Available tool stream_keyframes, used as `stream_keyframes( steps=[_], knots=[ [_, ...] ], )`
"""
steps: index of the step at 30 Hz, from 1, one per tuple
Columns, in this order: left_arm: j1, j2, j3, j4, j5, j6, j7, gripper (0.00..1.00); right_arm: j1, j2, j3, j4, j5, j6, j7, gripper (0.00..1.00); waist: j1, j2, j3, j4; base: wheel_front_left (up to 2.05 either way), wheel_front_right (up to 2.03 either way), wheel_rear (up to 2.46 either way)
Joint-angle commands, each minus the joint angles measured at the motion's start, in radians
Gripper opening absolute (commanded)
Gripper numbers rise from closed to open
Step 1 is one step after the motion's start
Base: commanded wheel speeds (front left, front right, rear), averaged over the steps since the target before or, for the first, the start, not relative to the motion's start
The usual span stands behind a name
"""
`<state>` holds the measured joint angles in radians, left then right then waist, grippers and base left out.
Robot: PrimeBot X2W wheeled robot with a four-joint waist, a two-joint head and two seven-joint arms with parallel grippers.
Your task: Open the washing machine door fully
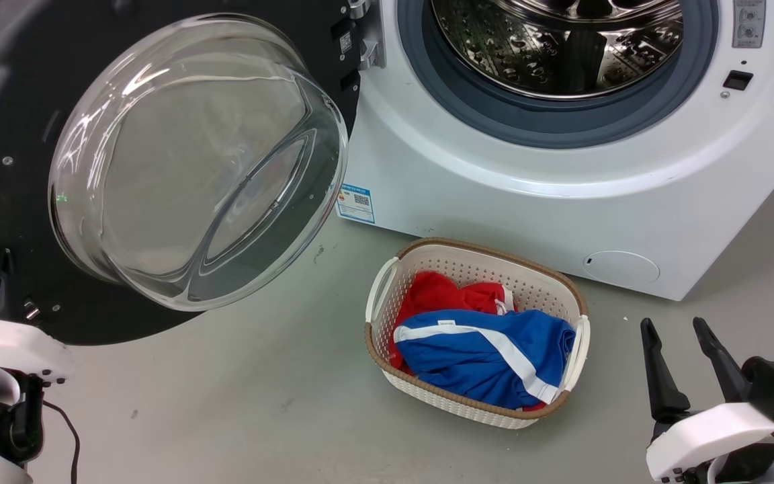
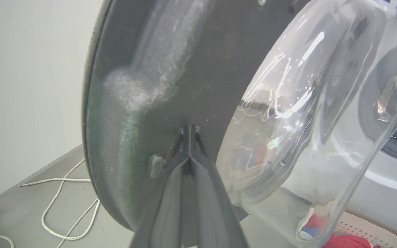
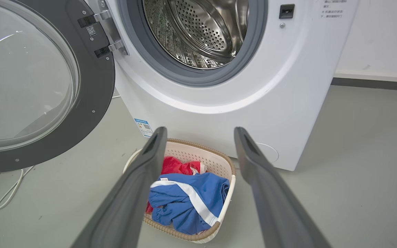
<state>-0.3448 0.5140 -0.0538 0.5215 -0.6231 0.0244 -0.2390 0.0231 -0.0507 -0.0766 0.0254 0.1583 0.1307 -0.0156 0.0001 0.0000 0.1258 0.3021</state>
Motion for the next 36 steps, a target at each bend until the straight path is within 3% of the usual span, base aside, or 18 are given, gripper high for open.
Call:
stream_keyframes(
  steps=[1,10,28,30,32,36],
  knots=[
    [-0.017,0.006,0.009,0.016,-0.002,-0.002,-0.008,0.0,-0.012,0.001,-0.002,0.001,0.002,0.0,-0.003,1.0,-0.0001,0.0,-0.001,-0.002,0.0,0.0,0.0],
    [0.053,-0.048,-0.002,-0.019,0.037,0.026,-0.023,0.0,0.012,0.001,-0.012,0.012,0.016,0.0,-0.016,1.0,-0.0001,0.0,-0.041,0.013,0.0,0.0,0.0],
    [0.375,-0.144,-0.129,-0.475,0.177,0.143,-0.012,0.0,0.048,0.001,0.004,0.038,0.039,0.0,-0.04,1.0,-0.0001,0.0,-0.138,0.05,0.0,0.0,0.0],
    [0.388,-0.156,-0.152,-0.5,0.187,0.152,-0.001,0.44,0.043,0.001,0.01,0.037,0.039,0.0,-0.041,1.0,-0.0001,0.0,-0.141,0.044,0.0,0.0,0.0],
    [0.392,-0.156,-0.165,-0.511,0.189,0.151,0.012,0.97,0.038,0.001,0.018,0.03,0.034,0.0,-0.04,1.0,-0.0001,0.0,-0.142,0.031,0.0,0.0,0.0],
    [0.393,-0.166,-0.194,-0.516,0.201,0.149,0.023,1.0,0.034,0.001,0.027,0.015,0.023,0.0,-0.037,1.0,-0.0001,0.0,-0.142,-0.01,0.0,0.0,0.0]
  ],
)
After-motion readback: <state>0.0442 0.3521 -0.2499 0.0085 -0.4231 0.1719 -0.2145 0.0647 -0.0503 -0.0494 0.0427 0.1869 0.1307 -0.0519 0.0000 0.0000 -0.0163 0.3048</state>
